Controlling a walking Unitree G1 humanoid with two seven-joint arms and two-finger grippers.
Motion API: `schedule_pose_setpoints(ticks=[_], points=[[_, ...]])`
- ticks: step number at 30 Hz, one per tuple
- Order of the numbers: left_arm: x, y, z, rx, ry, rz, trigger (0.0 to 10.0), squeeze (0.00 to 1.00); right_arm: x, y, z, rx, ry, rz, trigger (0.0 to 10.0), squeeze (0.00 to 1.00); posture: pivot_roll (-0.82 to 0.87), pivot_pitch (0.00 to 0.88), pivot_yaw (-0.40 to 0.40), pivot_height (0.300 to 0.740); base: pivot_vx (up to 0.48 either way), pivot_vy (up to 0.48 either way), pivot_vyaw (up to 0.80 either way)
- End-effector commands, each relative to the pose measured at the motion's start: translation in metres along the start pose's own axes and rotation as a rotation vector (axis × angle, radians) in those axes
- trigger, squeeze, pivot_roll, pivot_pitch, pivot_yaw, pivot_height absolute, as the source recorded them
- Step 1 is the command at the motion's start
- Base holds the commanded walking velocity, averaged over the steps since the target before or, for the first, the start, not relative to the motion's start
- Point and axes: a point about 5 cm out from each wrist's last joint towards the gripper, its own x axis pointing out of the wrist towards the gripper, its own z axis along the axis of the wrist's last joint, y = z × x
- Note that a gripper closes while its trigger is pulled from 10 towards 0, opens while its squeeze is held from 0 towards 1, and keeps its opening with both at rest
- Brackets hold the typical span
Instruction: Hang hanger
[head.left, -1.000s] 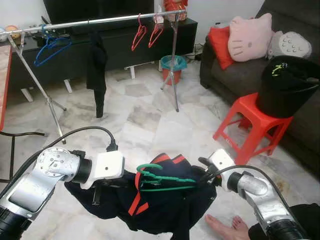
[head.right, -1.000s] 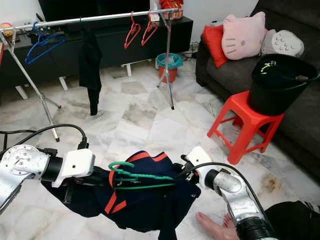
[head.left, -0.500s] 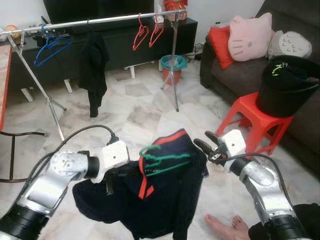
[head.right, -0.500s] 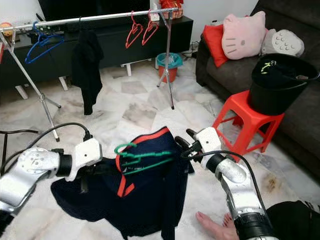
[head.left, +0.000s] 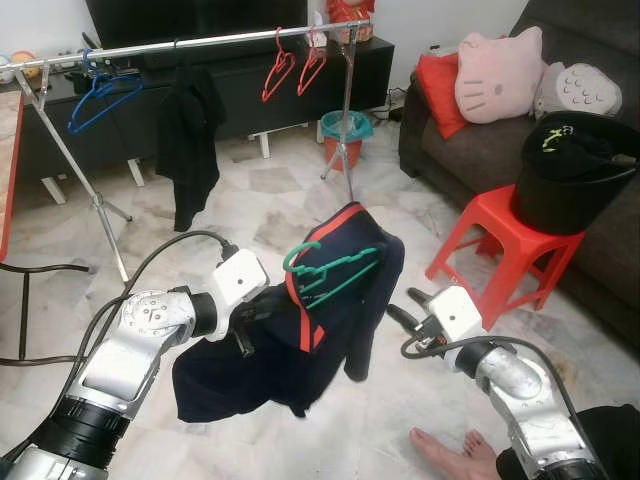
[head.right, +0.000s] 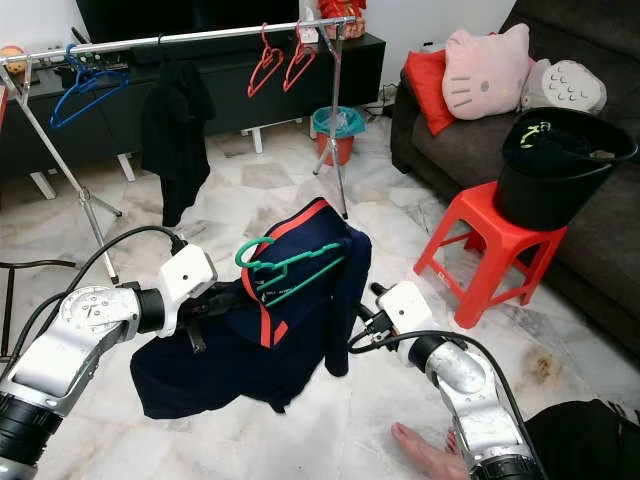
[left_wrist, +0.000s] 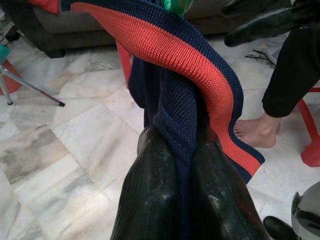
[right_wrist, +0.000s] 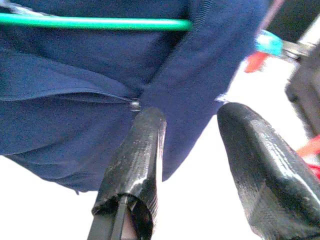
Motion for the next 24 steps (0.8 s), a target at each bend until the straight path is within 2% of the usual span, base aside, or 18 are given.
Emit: schedule_pose_setpoints(ticks=[1, 4, 5, 7, 13, 22, 23, 24], points=[[-0.001, 0.004, 0.015, 0.018, -0.056, 0.007, 10.0, 0.0, 0.001, -0.008, 0.003, 0.007, -0.021, -0.084, 10.0, 0.0, -0.14, 0.0, -0.014, 0.74, 0.0, 0.0, 0.0], [-0.001, 0.003, 0.015, 0.022, -0.06, 0.004, 10.0, 0.0, 0.002, -0.012, 0.003, 0.026, -0.041, -0.188, 10.0, 0.0, -0.14, 0.0, -0.014, 0.74, 0.0, 0.0, 0.0], [-0.001, 0.003, 0.016, 0.026, -0.064, 0.007, 10.0, 0.0, 0.002, -0.013, 0.001, 0.058, -0.051, -0.231, 10.0, 0.0, -0.14, 0.0, -0.015, 0.74, 0.0, 0.0, 0.0], [-0.001, 0.003, 0.017, 0.027, -0.067, 0.008, 10.0, 0.0, 0.002, -0.013, 0.0, 0.084, -0.058, -0.246, 10.0, 0.0, -0.14, 0.0, -0.015, 0.74, 0.0, 0.0, 0.0], [0.0, 0.002, 0.025, 0.049, -0.095, -0.003, 10.0, 0.0, 0.004, 0.009, -0.005, 0.145, -0.096, -0.156, 10.0, 0.0, -0.14, 0.0, -0.015, 0.74, 0.0, 0.0, 0.0], [0.003, -0.002, 0.035, 0.058, -0.127, -0.036, 10.0, 0.0, 0.011, 0.015, -0.01, 0.208, -0.101, -0.105, 10.0, 0.0, -0.13, 0.0, -0.015, 0.74, 0.0, 0.0, 0.0], [0.003, -0.002, 0.036, 0.058, -0.13, -0.035, 10.0, 0.0, 0.012, 0.015, -0.009, 0.215, -0.108, -0.096, 10.0, 1.0, -0.13, 0.0, -0.017, 0.74, 0.0, 0.0, 0.0], [0.004, -0.002, 0.036, 0.059, -0.131, -0.036, 10.0, 0.0, 0.014, 0.015, -0.008, 0.215, -0.11, -0.1, 10.0, 1.0, -0.13, 0.0, -0.017, 0.74, 0.0, 0.0, 0.0]])
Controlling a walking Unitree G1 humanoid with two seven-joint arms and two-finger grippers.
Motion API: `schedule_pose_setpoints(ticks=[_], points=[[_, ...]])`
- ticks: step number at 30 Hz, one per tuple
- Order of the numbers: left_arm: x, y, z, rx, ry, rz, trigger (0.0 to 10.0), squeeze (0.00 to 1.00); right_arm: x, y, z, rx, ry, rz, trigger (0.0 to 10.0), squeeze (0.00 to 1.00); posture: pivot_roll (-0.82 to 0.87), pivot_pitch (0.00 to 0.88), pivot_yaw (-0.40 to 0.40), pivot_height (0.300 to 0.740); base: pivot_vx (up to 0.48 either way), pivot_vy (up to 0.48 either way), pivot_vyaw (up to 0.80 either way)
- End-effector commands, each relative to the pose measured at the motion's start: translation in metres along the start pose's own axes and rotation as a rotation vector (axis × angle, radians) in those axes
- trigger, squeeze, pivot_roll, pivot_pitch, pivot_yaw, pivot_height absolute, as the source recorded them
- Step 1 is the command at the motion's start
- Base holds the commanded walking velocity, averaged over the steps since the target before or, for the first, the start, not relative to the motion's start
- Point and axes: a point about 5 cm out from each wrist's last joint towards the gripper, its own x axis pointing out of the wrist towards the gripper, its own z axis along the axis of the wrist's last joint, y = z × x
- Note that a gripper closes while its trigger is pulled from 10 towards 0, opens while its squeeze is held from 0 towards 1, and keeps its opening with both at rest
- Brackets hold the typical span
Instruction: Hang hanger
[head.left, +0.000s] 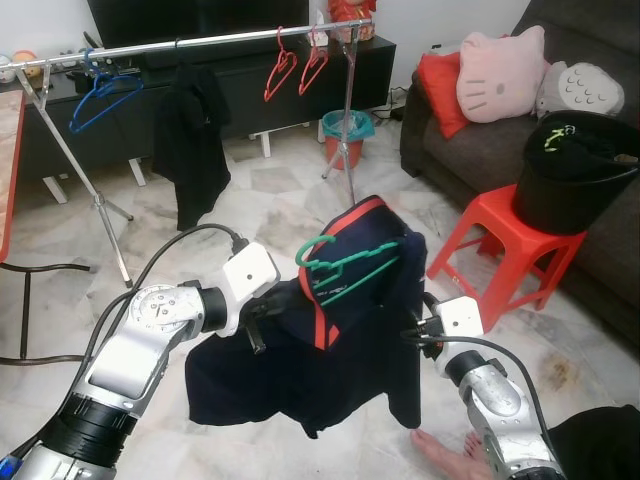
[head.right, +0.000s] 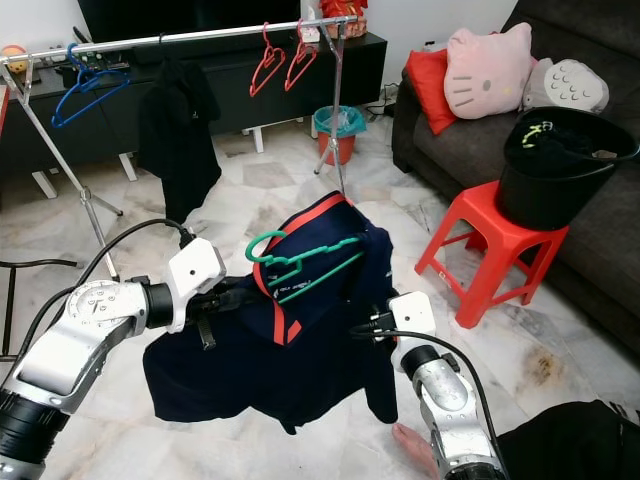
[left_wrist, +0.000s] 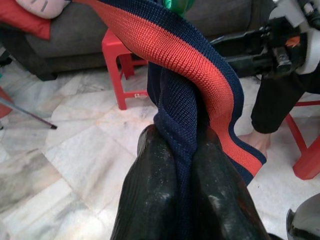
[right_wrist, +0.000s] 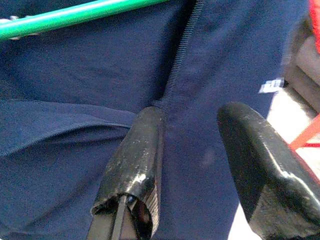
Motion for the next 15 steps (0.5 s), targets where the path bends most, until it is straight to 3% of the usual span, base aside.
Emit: schedule_pose_setpoints(ticks=[1, 15], points=[[0.0, 0.005, 0.015, 0.036, -0.044, 0.007, 10.0, 0.0, 0.004, -0.002, 0.006, 0.007, -0.023, -0.005, 10.0, 1.0, -0.13, 0.0, -0.017, 0.74, 0.0, 0.0, 0.0], [0.001, 0.002, 0.017, 0.035, -0.055, 0.0, 10.0, 0.0, 0.015, -0.01, 0.016, -0.026, -0.066, -0.001, 10.0, 1.0, -0.13, 0.0, -0.021, 0.74, 0.0, 0.0, 0.0]])
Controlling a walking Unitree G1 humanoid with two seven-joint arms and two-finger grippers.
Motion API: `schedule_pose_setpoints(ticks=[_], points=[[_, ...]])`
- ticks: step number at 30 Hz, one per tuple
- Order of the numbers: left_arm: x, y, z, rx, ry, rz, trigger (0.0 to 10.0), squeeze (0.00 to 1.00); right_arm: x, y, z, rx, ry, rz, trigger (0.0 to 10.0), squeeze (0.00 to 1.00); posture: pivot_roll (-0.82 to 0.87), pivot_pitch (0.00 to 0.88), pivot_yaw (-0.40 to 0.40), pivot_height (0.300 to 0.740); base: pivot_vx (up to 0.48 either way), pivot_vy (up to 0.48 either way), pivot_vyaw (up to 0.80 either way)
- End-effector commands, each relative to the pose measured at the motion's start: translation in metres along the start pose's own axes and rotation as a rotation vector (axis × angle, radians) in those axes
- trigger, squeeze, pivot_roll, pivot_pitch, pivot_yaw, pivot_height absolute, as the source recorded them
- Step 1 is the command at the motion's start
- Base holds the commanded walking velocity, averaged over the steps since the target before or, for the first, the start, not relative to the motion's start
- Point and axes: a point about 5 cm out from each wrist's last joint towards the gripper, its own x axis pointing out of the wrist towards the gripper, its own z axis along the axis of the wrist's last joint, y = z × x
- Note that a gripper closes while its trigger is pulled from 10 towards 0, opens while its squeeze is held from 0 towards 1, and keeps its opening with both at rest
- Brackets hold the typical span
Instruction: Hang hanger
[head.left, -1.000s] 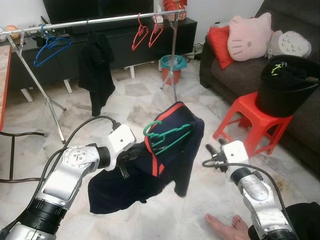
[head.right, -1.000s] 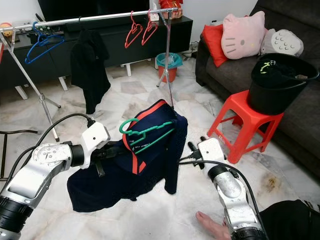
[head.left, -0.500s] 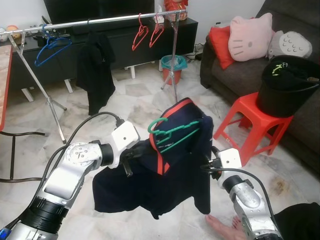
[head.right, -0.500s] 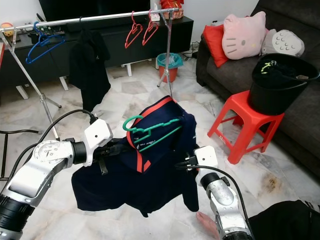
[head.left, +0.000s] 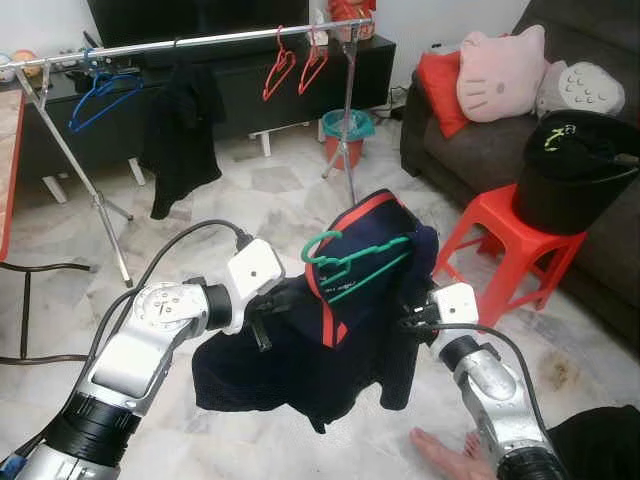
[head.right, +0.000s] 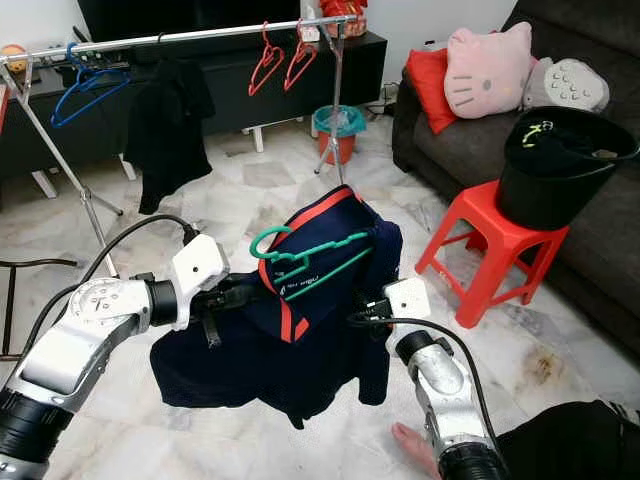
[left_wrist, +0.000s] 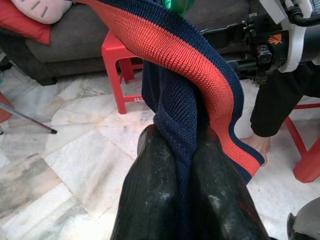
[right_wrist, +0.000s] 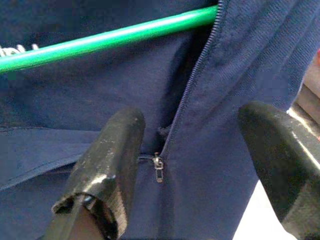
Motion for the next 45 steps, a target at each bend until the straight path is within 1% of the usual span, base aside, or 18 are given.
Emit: schedule_pose_setpoints(ticks=[1, 4, 7, 8, 9, 10, 11, 19, 24, 26, 27, 28, 30, 33, 39, 40, 41, 45], points=[[0.0, 0.002, 0.014, 0.027, -0.047, 0.001, 10.0, 0.0, 0.002, -0.005, 0.004, -0.016, -0.014, -0.015, 10.0, 1.0, -0.13, 0.0, -0.021, 0.74, 0.0, 0.0, 0.0], [0.0, 0.002, 0.014, 0.029, -0.048, -0.001, 10.0, 0.0, 0.004, -0.007, 0.006, -0.028, -0.018, -0.031, 10.0, 1.0, -0.13, 0.0, -0.021, 0.74, 0.0, 0.0, 0.0], [0.0, 0.001, 0.015, 0.027, -0.05, -0.006, 10.0, 0.0, 0.006, -0.01, 0.008, -0.062, -0.022, -0.058, 10.0, 1.0, -0.13, 0.0, -0.021, 0.74, 0.0, 0.0, 0.0], [0.0, 0.001, 0.015, 0.027, -0.051, -0.006, 10.0, 0.0, 0.007, -0.011, 0.009, -0.069, -0.023, -0.064, 10.0, 0.73, -0.13, 0.0, -0.021, 0.74, 0.0, 0.0, 0.0], [0.0, 0.001, 0.015, 0.027, -0.051, -0.006, 10.0, 0.0, 0.008, -0.011, 0.01, -0.073, -0.025, -0.07, 10.0, 0.24, -0.13, 0.0, -0.021, 0.74, 0.0, 0.0, 0.0], [0.0, 0.001, 0.015, 0.027, -0.051, -0.007, 10.0, 0.0, 0.009, -0.012, 0.01, -0.078, -0.028, -0.074, 10.0, 0.24, -0.13, 0.0, -0.021, 0.74, 0.0, 0.0, 0.0], [0.0, 0.001, 0.015, 0.028, -0.051, -0.006, 10.0, 0.0, 0.01, -0.013, 0.011, -0.079, -0.03, -0.081, 10.0, 0.0, -0.13, 0.0, -0.021, 0.74, 0.0, 0.0, 0.0], [0.0, 0.0, 0.016, 0.03, -0.057, -0.007, 10.0, 0.0, 0.013, -0.015, 0.015, -0.093, -0.045, -0.092, 10.0, 0.0, -0.12, 0.0, -0.022, 0.74, 0.0, 0.0, 0.0], [0.0, -0.003, 0.019, 0.023, -0.067, -0.037, 10.0, 0.0, 0.015, -0.016, 0.017, -0.117, -0.051, -0.093, 10.0, 0.0, -0.12, 0.0, -0.022, 0.74, 0.0, 0.0, 0.0], [-0.003, -0.009, 0.016, 0.013, -0.052, -0.087, 10.0, 0.0, 0.017, -0.016, 0.019, -0.13, -0.052, -0.098, 10.0, 0.0, -0.13, 0.0, -0.022, 0.74, 0.0, 0.0, 0.0], [-0.003, -0.009, 0.016, 0.013, -0.052, -0.087, 10.0, 0.0, 0.017, -0.016, 0.019, -0.13, -0.052, -0.098, 10.0, 0.0, -0.13, 0.0, -0.022, 0.74, 0.0, 0.0, 0.0], [-0.005, -0.012, 0.013, 0.022, -0.023, -0.107, 10.0, 0.0, 0.017, -0.017, 0.019, -0.131, -0.053, -0.102, 10.0, 0.0, -0.13, 0.0, -0.022, 0.74, 0.0, 0.0, 0.0], [-0.008, -0.014, 0.009, 0.028, 0.004, -0.123, 10.0, 0.0, 0.018, -0.017, 0.019, -0.132, -0.052, -0.106, 10.0, 0.0, -0.13, 0.0, -0.022, 0.74, 0.0, 0.0, 0.0], [-0.01, -0.015, 0.007, 0.024, 0.018, -0.127, 10.0, 0.0, 0.018, -0.017, 0.019, -0.133, -0.051, -0.111, 10.0, 0.0, -0.12, 0.0, -0.023, 0.74, 0.0, 0.0, 0.0], [-0.01, -0.015, 0.007, 0.023, 0.025, -0.121, 10.0, 0.0, 0.019, -0.017, 0.018, -0.131, -0.05, -0.114, 10.0, 0.0, -0.12, 0.0, -0.023, 0.74, 0.0, 0.0, 0.0], [-0.01, -0.015, 0.006, 0.022, 0.029, -0.121, 10.0, 0.0, 0.018, -0.017, 0.017, -0.124, -0.045, -0.12, 2.2, 0.0, -0.12, 0.0, -0.022, 0.74, 0.0, 0.0, 0.0], [-0.01, -0.015, 0.006, 0.022, 0.031, -0.12, 10.0, 0.0, 0.018, -0.018, 0.016, -0.12, -0.043, -0.123, 0.0, 0.0, -0.12, 0.0, -0.022, 0.74, 0.0, 0.0, 0.0], [-0.011, -0.015, 0.005, 0.023, 0.038, -0.122, 10.0, 0.0, 0.016, -0.019, 0.014, -0.127, -0.038, -0.122, 0.0, 0.0, -0.12, 0.0, -0.022, 0.74, 0.0, 0.0, 0.0]])
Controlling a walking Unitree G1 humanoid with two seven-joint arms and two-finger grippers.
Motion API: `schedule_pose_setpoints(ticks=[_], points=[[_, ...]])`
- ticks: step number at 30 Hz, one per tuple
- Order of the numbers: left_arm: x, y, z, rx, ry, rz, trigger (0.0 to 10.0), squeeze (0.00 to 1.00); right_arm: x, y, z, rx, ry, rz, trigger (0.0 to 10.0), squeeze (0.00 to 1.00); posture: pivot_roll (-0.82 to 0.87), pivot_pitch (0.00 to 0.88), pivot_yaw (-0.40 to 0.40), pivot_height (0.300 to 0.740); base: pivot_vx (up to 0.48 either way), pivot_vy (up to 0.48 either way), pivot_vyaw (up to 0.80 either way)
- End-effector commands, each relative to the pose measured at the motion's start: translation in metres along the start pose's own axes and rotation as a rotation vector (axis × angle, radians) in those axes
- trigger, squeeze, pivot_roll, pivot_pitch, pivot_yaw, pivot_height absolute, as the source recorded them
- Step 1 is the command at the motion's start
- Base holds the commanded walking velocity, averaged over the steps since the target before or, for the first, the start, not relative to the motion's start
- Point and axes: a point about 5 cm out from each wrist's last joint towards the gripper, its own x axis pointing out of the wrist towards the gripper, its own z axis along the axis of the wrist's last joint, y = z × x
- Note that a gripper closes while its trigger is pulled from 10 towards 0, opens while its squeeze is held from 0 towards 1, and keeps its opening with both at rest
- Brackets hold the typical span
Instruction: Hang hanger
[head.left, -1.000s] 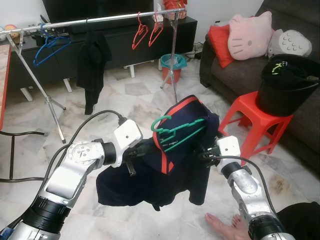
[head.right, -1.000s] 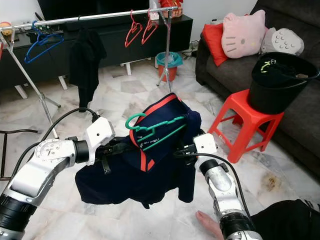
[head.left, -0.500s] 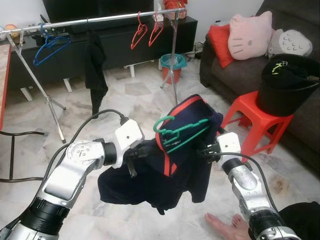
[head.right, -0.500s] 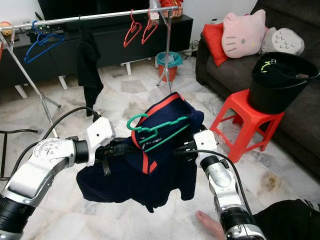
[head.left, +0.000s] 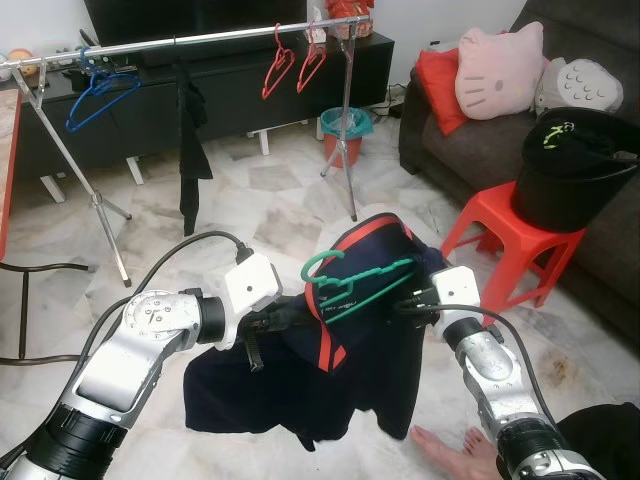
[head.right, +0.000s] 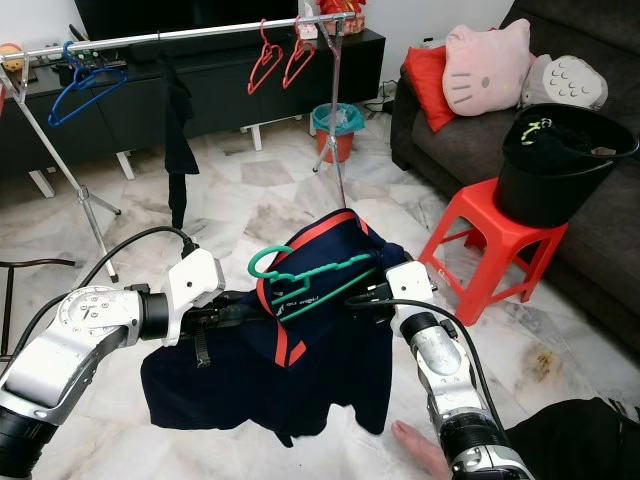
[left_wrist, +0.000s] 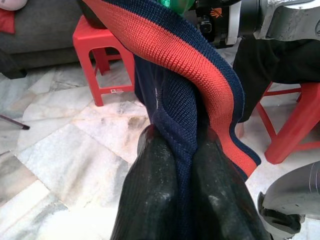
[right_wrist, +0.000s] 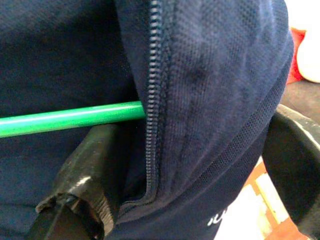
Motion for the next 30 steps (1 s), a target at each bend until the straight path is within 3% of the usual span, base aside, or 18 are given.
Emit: schedule_pose_setpoints(ticks=[1, 22, 30], points=[[-0.002, -0.002, 0.006, 0.038, 0.005, -0.013, 10.0, 0.0, 0.002, -0.004, 0.003, -0.008, -0.012, -0.016, 0.0, 0.0, -0.12, 0.0, -0.021, 0.74, 0.0, 0.0, 0.0], [-0.007, -0.002, -0.003, 0.054, 0.074, -0.029, 10.0, 0.0, 0.001, -0.001, -0.003, -0.044, 0.029, 0.019, 0.0, 0.0, -0.12, 0.0, -0.021, 0.74, 0.0, 0.0, 0.0], [-0.012, 0.0, -0.013, 0.107, 0.175, -0.04, 10.0, 0.0, 0.001, 0.0, -0.003, -0.044, 0.037, 0.032, 0.0, 0.0, -0.11, 0.0, -0.021, 0.74, 0.0, 0.0, 0.0]])
